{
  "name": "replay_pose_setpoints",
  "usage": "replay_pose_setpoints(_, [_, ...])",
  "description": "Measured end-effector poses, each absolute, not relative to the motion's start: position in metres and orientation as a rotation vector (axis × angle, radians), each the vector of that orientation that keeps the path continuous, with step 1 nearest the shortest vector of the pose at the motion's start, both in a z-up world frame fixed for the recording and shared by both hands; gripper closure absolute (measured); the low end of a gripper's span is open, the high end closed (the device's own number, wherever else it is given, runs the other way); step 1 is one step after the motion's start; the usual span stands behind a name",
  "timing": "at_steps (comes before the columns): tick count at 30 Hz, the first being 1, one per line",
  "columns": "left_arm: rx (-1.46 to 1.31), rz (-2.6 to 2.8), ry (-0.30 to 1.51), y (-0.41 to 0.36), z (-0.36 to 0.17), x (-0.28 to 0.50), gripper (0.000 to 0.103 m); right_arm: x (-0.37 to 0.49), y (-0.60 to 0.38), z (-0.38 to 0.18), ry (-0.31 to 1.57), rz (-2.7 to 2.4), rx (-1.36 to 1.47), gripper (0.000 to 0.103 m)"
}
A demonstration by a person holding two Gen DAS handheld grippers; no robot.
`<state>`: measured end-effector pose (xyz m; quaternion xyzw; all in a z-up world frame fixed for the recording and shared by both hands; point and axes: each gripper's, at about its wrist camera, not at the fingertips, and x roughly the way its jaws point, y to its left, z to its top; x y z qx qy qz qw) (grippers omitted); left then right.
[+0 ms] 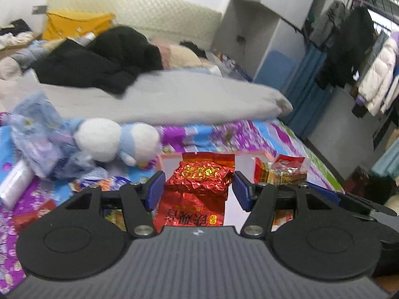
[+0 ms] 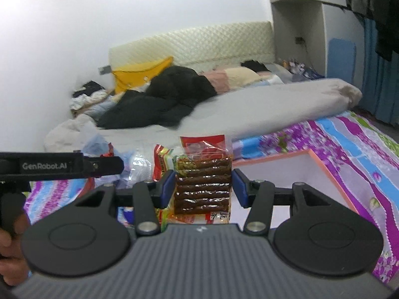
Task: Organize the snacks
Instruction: 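Carry both snacks over the pink box and open both tools to drop them, then withdraw both tools from the box back toward the snack pile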
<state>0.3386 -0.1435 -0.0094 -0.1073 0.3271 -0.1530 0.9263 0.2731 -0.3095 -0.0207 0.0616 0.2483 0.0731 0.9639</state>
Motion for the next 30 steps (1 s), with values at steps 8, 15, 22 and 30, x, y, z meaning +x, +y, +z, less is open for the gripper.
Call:
replay_pose_setpoints(8, [-0.162,-0.383,0.841,-0.194,-0.077,0.387,0.038,0.307,-0.341,-0.079,0.653,0.089,0.155,0.05])
replay_pose_setpoints(15, [-0.133,-0.408,0.952,-0.213,-0.128,0.409,0.038,0.328,-0.353,-0.134,0.794,0.063,0.156,0.05])
replay_pose_setpoints(22, [-0.113,-0.405,1.001,-0.215,-0.148,0.423,0.038,0.338,-0.357,-0.162,0.857,0.056,0.168,0.051])
replay_pose_setpoints(30, [-0.127,-0.413,0.982,-0.213,-0.133,0.415,0.018,0.328,-0.358,-0.147,0.823,0.051,0.198,0.051])
